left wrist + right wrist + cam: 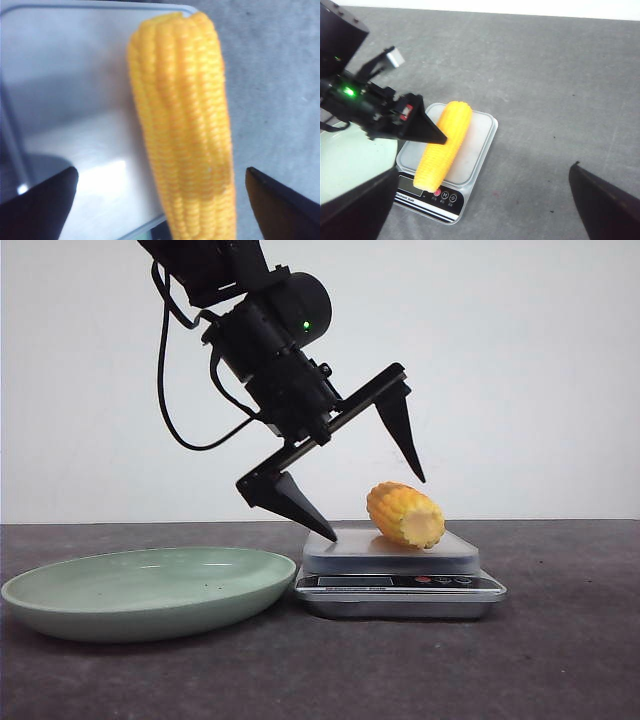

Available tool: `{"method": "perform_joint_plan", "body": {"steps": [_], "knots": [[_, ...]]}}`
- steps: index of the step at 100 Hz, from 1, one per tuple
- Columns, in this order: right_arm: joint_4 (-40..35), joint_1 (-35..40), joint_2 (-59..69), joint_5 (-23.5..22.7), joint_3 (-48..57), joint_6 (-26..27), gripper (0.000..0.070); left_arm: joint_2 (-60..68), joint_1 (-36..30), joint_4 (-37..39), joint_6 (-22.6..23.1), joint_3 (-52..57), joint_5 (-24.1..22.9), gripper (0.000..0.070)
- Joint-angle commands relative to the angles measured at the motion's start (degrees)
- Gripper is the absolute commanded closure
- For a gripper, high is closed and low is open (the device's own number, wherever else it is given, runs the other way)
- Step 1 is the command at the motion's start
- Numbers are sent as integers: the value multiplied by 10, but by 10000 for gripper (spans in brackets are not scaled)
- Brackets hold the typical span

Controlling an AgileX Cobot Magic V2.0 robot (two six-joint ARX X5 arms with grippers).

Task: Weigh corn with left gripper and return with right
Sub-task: 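Lift the corn with the left gripper and lower it onto the scale, then open the left gripper and raise it away from the scale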

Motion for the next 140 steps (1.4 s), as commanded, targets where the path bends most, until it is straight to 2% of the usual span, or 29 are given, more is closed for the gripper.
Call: {"method": "perform_joint_plan", "body": {"steps": [1, 24, 40, 62, 75, 89, 109, 128, 140], "knots": [[7, 2, 3, 11, 5, -2, 0, 16, 3, -5, 5, 28, -3, 0], [7, 2, 3, 24, 5, -5, 0, -20, 13, -49, 38, 109, -16, 0], [8, 2, 3, 26, 5, -7, 0, -77, 13, -91, 56, 169, -58, 0], [5, 2, 3, 26, 5, -7, 0, -210, 12, -142, 115, 209, -115, 0], [5, 2, 3, 26, 3, -7, 0, -300, 12, -202, 148, 212, -134, 0], [10, 2, 7, 25, 3, -3, 0, -390, 12, -301, 180, 212, -159, 0], [20, 3, 16, 14, 3, 7, 0, -504, 12, -420, 193, 212, -220, 0], [109, 16, 29, -66, 3, 48, 0, -595, 12, -457, 193, 212, -258, 0], [191, 45, 52, -80, 5, 93, 0, -643, 12, -471, 192, 212, -283, 0]]}}
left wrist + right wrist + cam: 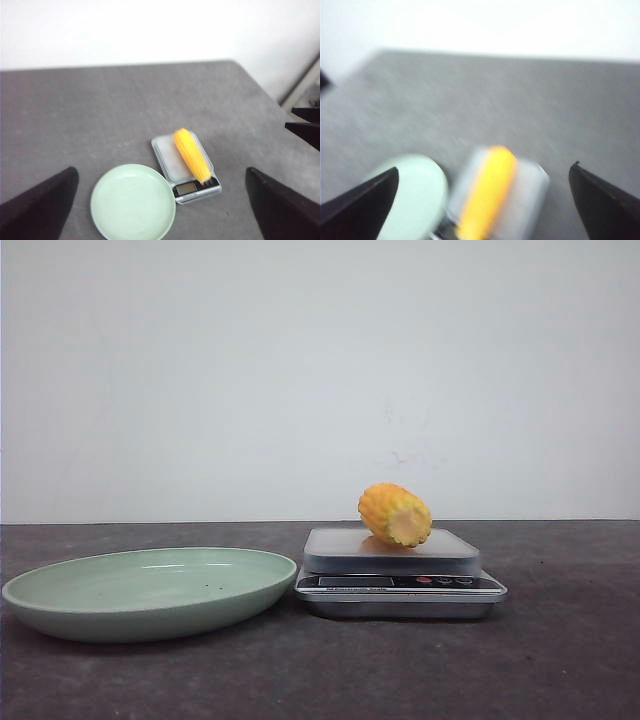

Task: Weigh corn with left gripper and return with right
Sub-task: 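Open the left gripper and raise it away from the scale, then lower the right gripper over the corn on the scale and grasp it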

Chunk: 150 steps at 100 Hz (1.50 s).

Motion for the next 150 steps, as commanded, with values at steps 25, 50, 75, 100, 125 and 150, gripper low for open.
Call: {"method": "perform_joint_plan", "body": {"steps": [25, 50, 75, 100, 125, 150], "knots": [[29, 104, 165, 82, 88, 60, 3, -75, -3, -30, -2, 14, -37, 0], [-79, 121, 362, 109, 239, 78, 6, -100, -3, -30, -6, 14, -36, 0], [-146, 119, 490, 110, 252, 115, 8, -102, -3, -30, -1, 13, -36, 0], [-157, 121, 563, 125, 252, 128, 24, -102, -3, -30, 16, 13, -37, 0], [-143, 121, 590, 140, 252, 133, 244, -102, -3, -30, 35, 13, -37, 0], [-145, 131, 590, 152, 252, 133, 623, -102, -3, -30, 35, 12, -37, 0]]}}
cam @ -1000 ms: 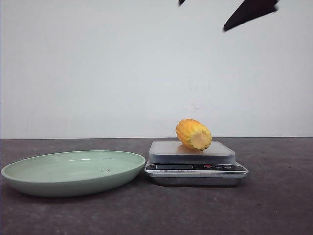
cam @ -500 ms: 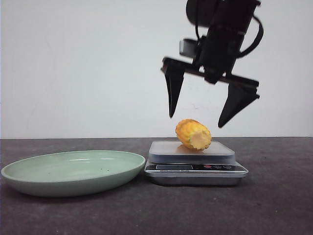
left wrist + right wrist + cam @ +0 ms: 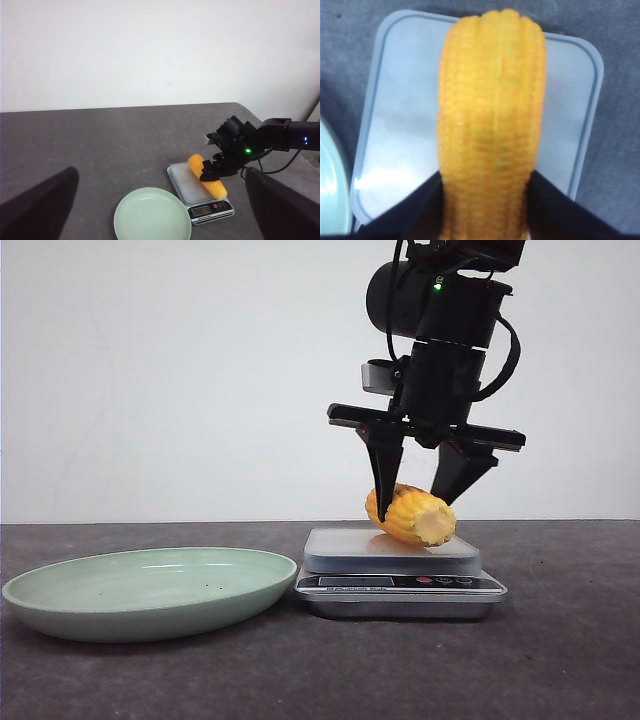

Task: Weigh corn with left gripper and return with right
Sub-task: 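Lower the right gripper over the corn on the scale and grasp it, then lift the corn with the right gripper and lower it onto the plate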

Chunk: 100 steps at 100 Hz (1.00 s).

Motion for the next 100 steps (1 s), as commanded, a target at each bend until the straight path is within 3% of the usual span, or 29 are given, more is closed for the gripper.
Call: {"method": "perform_joint_plan", "body": {"steps": [1, 4, 25, 44, 67, 84, 100], "knots": [[-4, 9, 9, 2, 8, 6, 646, 3, -3, -18, 8, 11, -1, 0], [-4, 11, 9, 2, 8, 5, 700, 3, -3, -18, 8, 11, -1, 0], [28, 23, -31, 6, 10, 1, 700, 3, -3, -18, 7, 11, -1, 0], [127, 34, -151, 58, 15, -24, 700, 3, -3, -18, 7, 11, -1, 0], [227, 54, -291, 58, 18, -36, 700, 3, -3, -17, 8, 11, -7, 0], [234, 69, -350, 54, 18, -39, 700, 3, -3, -4, 20, 11, -31, 0], [227, 87, -357, 4, 18, -59, 700, 3, -3, 30, 33, 10, -38, 0]]}}
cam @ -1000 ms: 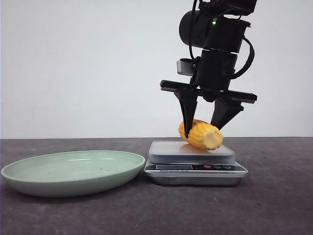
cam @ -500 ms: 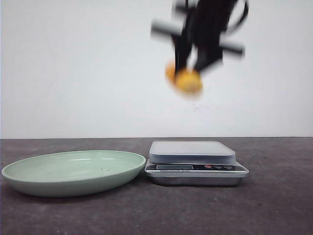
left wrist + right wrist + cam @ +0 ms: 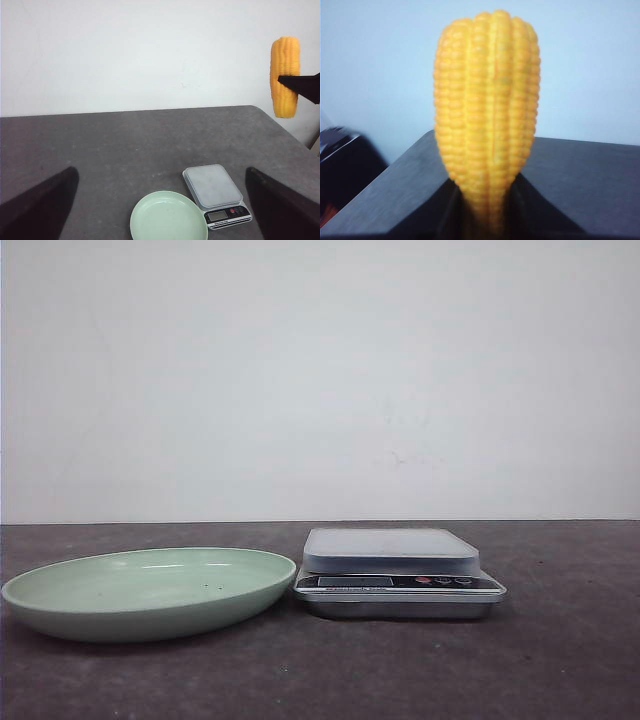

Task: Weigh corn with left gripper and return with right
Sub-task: 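Lift the corn with the right gripper and lower it onto the plate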

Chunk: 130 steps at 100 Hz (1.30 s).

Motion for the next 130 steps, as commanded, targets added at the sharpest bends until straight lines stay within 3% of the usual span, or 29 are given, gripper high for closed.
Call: {"method": "perform_joint_plan", "body": {"steps": [1, 21, 58, 96, 120, 125, 130], "knots": [[-4, 12, 10, -15, 9, -16, 700, 3, -3, 26, 15, 10, -4, 0], [-16, 48, 53, -17, 9, -3, 700, 4, -3, 54, 15, 6, -3, 0], [-15, 93, 212, -25, 9, 36, 700, 4, -3, 33, 14, 1, -3, 0], [-16, 97, 393, -142, 9, 155, 700, 4, -3, -11, 14, 0, -3, 0], [-23, 98, 441, -156, 9, 205, 700, 4, -3, -19, 13, 0, -3, 0], [-27, 98, 441, -152, 9, 211, 671, 4, -3, -19, 13, 0, -3, 0], [-28, 98, 441, -146, 9, 212, 590, 4, -3, -19, 13, 0, -3, 0]]}}
